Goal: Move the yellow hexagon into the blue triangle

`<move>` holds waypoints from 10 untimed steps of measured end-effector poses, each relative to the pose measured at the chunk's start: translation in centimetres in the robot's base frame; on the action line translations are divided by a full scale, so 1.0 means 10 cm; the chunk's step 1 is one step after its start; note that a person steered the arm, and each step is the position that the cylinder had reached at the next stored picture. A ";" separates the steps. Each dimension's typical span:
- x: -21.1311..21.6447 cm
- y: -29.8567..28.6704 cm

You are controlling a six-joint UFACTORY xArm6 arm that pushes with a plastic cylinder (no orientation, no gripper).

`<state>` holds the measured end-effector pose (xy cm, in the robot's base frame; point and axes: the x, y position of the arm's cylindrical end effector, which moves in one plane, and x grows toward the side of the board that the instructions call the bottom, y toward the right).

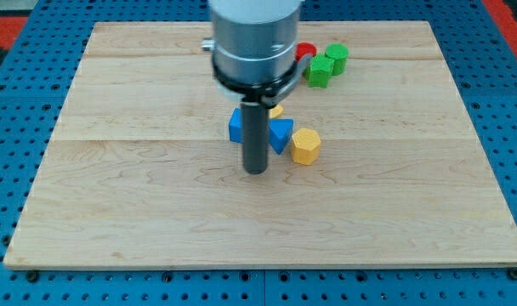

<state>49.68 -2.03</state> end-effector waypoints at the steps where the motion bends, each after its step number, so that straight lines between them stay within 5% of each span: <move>1: 0.04 -0.13; 5: 0.02 -0.13; 8: -0.12 1.16; 10: -0.22 0.61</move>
<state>47.48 4.07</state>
